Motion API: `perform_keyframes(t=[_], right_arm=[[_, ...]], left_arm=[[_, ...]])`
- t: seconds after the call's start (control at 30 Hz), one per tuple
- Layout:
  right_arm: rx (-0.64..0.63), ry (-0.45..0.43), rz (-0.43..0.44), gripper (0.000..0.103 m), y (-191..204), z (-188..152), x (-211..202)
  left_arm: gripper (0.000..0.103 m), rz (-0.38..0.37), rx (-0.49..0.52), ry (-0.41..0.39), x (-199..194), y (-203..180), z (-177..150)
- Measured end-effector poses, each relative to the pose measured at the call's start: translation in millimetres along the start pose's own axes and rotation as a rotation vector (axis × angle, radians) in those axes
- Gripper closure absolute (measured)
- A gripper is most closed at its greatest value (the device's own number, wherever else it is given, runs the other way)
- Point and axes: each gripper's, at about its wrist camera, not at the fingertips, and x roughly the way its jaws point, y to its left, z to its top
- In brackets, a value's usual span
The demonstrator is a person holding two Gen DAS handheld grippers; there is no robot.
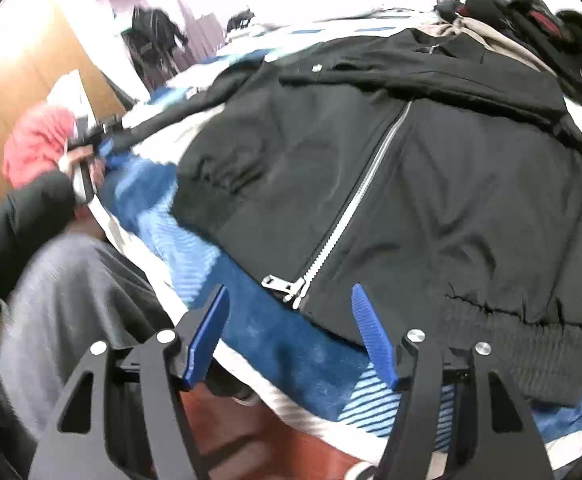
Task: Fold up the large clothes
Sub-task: 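Grasp the other sleeve cuff with the left gripper and lift it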
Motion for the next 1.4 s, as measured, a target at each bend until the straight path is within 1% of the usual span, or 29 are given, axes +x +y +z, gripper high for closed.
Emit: perform_keyframes(t=[0.07, 0.2, 0.3, 0.43, 0.47, 0.5, 0.53, 0.57, 0.6, 0.63, 0.67, 0.7, 0.77, 0.83, 0.9, 0.93, 1.07, 1.13, 1.17, 1.2, 1.23, 1.27, 1.3, 1.4], right_arm=[[-0.005, 0.007, 0.004, 0.039, 2.6, -0.9, 4.4], [-0.005, -0.002, 0.018, 0.039, 6.1, -0.5, 6.8], [-0.019, 0.003, 0.011, 0.039, 6.5, 0.0, 11.2], [-0.005, 0.003, 0.020, 0.039, 1.7, 3.0, 14.3], [0.003, 0.002, 0.024, 0.039, 0.5, 3.5, 14.7], [0.009, 0.001, 0.026, 0.039, -0.6, 3.6, 14.7], [0.020, 0.002, 0.035, 0.039, -2.2, 3.2, 15.2], [0.025, 0.007, 0.041, 0.038, -3.2, 2.7, 16.1], [0.028, 0.010, 0.045, 0.038, -3.5, 2.1, 16.8], [0.026, 0.010, 0.045, 0.038, -3.2, 1.9, 16.7], [0.022, 0.010, 0.044, 0.038, -2.5, 1.6, 16.6], [0.020, 0.010, 0.046, 0.038, -2.2, 1.4, 16.1], [0.024, 0.007, 0.050, 0.038, -3.1, 1.7, 14.9], [0.033, -0.009, 0.055, 0.038, -5.0, 2.7, 10.8], [0.047, -0.053, 0.056, 0.038, -7.8, 5.6, 1.5], [0.053, -0.077, 0.061, 0.038, -9.2, 7.7, -3.6], [0.063, -0.129, 0.069, 0.039, -12.4, 20.2, -14.2], [0.056, -0.161, 0.049, 0.045, -11.9, 29.7, -17.6], [0.049, -0.175, 0.030, 0.056, -11.1, 36.8, -18.6], [0.047, -0.179, 0.005, 0.070, -10.8, 44.8, -17.6], [0.049, -0.176, -0.003, 0.078, -11.2, 52.3, -15.7], [0.049, -0.173, -0.009, 0.095, -12.6, 58.7, -13.1], [0.047, -0.172, -0.019, 0.100, -13.3, 64.0, -10.5], [0.021, -0.156, -0.051, 0.103, -16.0, 82.0, 5.1]], left_arm=[[0.020, -0.018, -0.028, -0.006, 6.4, 1.8, 7.8], [0.020, -0.027, -0.067, -0.003, 19.9, 5.6, 24.7], [0.019, -0.012, -0.079, 0.002, 28.6, 3.2, 35.3], [0.019, -0.007, -0.099, -0.015, 30.2, -2.2, 42.9], [0.023, -0.011, -0.096, -0.024, 29.0, -4.7, 44.1], [0.030, -0.008, -0.087, -0.033, 27.3, -7.3, 44.8], [0.050, 0.008, -0.073, -0.035, 27.0, -9.1, 45.4], [0.059, 0.042, -0.044, -0.031, 26.8, -12.7, 44.9], [0.060, 0.056, -0.033, -0.028, 28.2, -14.1, 44.8], [0.064, 0.062, -0.029, -0.021, 29.9, -14.0, 45.7], [0.070, 0.067, -0.028, -0.015, 31.2, -13.2, 46.7], [0.074, 0.067, -0.033, -0.014, 31.0, -11.8, 48.1], [0.083, 0.052, -0.044, -0.017, 28.1, -10.2, 51.4], [0.085, 0.044, -0.028, -0.036, 20.1, -16.0, 54.5], [0.086, 0.068, 0.030, -0.060, 9.8, -32.1, 56.4], [0.087, 0.065, 0.047, -0.070, 5.2, -38.6, 57.2], [0.088, 0.011, 0.111, -0.120, -26.3, -79.2, 70.1], [0.088, -0.013, 0.163, -0.142, -42.6, -104.0, 76.0], [0.089, -0.031, 0.197, -0.151, -52.6, -120.2, 78.6], [0.089, -0.042, 0.214, -0.154, -56.8, -129.5, 79.4], [0.089, -0.062, 0.238, -0.155, -64.1, -144.2, 80.8], [0.090, -0.083, 0.264, -0.158, -72.2, -159.3, 81.6], [0.090, -0.097, 0.281, -0.159, -77.5, -169.1, 81.7], [0.091, -0.160, 0.353, -0.160, -96.3, -210.8, 81.2]])
